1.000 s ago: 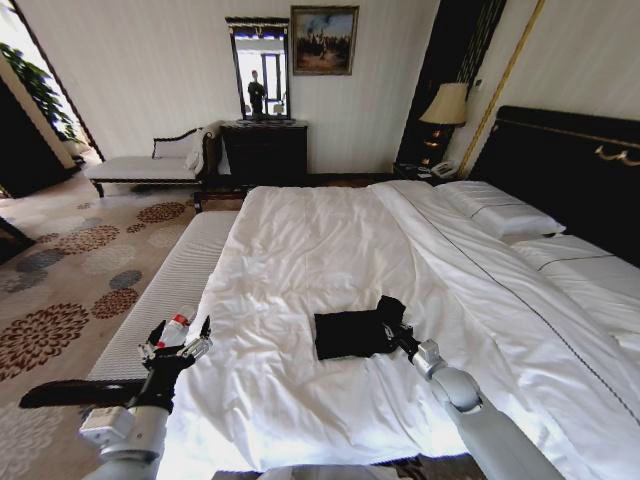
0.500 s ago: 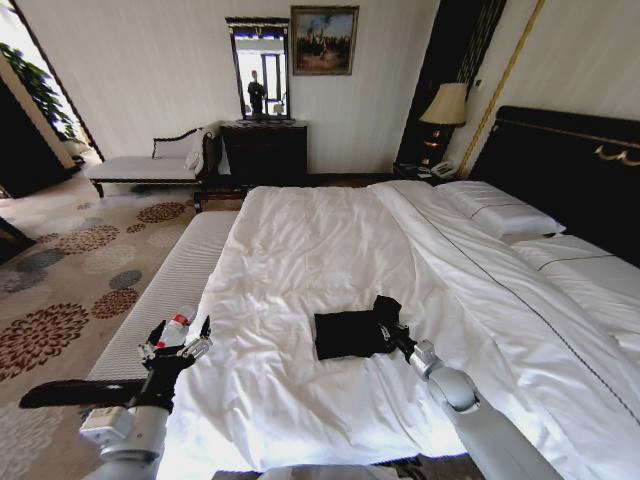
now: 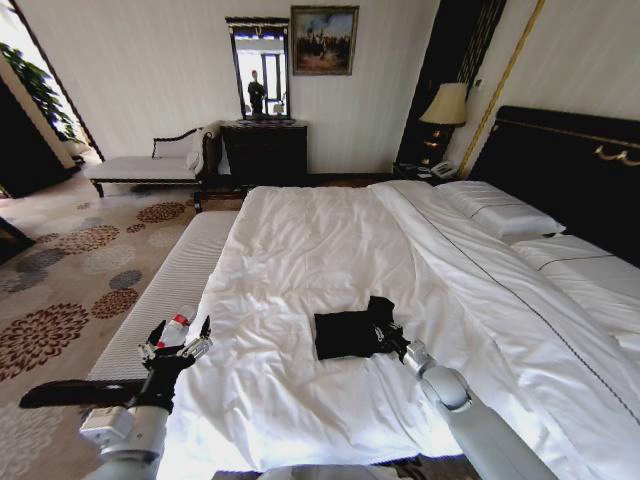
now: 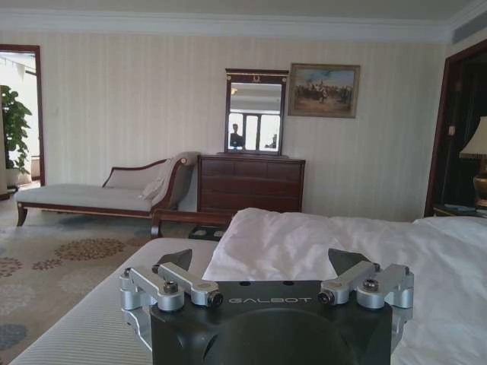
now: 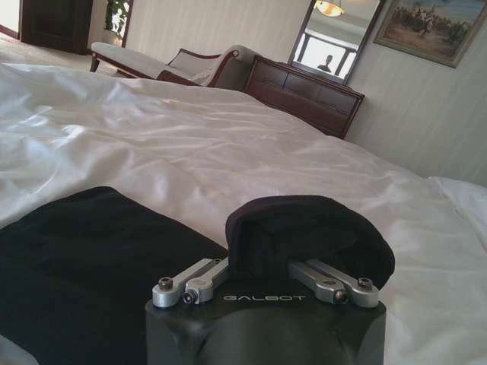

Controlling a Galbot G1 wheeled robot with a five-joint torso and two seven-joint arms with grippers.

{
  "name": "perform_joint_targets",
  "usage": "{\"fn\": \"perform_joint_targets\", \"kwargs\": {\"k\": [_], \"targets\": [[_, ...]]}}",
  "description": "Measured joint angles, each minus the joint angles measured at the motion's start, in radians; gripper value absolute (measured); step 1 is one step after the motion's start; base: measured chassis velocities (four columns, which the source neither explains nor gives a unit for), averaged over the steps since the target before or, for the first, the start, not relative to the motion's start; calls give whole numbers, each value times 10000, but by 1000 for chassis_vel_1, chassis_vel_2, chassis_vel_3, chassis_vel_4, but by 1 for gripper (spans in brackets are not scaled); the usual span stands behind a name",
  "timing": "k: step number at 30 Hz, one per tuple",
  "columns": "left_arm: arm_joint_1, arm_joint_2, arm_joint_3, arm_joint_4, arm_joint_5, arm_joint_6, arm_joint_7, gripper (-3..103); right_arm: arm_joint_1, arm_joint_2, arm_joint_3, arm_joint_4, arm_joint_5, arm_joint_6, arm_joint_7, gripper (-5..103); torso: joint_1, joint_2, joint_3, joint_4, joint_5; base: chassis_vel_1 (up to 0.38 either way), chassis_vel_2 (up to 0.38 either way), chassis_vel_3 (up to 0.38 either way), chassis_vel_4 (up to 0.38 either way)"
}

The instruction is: Fold the clothes on the bed.

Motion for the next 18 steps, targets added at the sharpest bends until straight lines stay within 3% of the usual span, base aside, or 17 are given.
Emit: {"fn": "perform_joint_targets", "kwargs": {"k": [18], "targets": [[0, 0, 0, 0, 0, 0, 0, 100, 142, 74, -391, -153, -1187, 716, -98, 4, 0, 1, 0, 0, 0, 0, 0, 0, 0]]}}
